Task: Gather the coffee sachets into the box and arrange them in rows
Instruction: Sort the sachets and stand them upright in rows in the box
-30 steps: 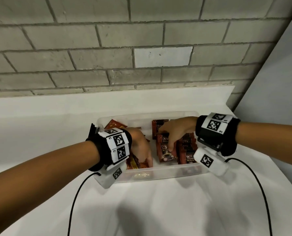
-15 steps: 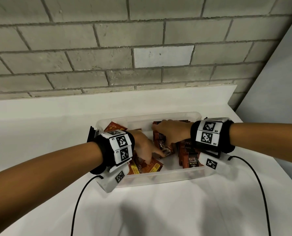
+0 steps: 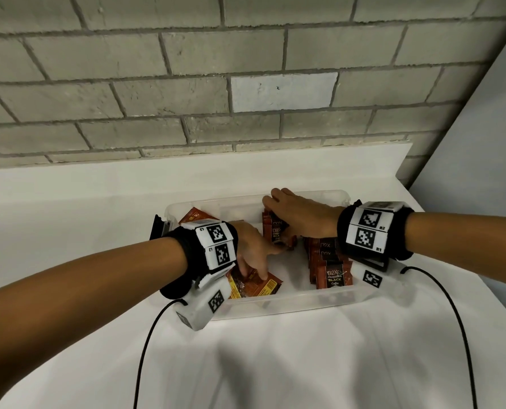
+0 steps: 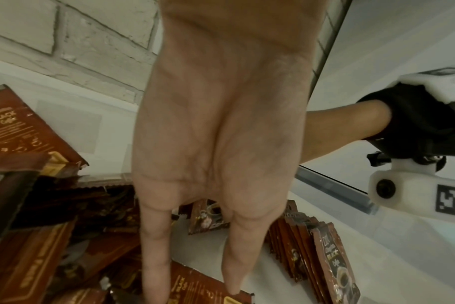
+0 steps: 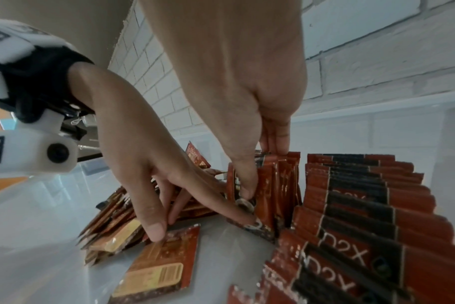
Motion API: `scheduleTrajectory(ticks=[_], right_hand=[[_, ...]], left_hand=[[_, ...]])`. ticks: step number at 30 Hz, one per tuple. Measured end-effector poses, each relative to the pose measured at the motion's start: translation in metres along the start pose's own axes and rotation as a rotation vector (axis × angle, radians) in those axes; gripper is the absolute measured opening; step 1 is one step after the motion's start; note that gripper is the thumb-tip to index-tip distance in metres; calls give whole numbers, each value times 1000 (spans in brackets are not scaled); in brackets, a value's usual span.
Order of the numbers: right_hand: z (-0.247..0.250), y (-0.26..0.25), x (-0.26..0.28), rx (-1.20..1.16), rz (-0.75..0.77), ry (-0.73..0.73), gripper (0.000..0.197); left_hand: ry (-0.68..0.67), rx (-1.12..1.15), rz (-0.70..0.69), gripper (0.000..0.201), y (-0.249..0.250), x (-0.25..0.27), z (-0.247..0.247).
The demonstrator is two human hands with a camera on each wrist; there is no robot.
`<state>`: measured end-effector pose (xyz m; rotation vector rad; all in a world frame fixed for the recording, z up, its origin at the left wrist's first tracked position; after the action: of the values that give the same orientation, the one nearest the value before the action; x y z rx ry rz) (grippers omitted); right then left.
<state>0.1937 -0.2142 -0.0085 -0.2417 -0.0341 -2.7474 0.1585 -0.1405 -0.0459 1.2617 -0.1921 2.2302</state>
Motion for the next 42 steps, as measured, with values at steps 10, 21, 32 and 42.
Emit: scheduleTrajectory(ticks=[10,21,32,42], right_hand=[[9,38,17,-35,-203,-242,48],[-10,56,20,-45,-389,-319,29],[-12,57,23,-228,-493,-344,23],[-12,54,25,-311,-511,-328,16]], left_hand=[[-22,64,-15,82,1,-6,0],[-25,112,-41,84,3,-12,3],[-14,161,-70,83,9,-16,4],[-19,208,-99,81,16,-15,3]])
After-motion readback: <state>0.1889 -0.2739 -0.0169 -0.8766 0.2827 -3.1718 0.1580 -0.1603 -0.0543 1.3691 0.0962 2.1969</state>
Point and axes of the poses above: each hand's wrist, its own x-axis away from the middle knuckle, its own z-axis out of the back of the hand, y = z × x, the point moved 8 cm from there along -x, towards the middle knuckle, and after that the axes turned 4 degrees about x, right-handed, at the moved point
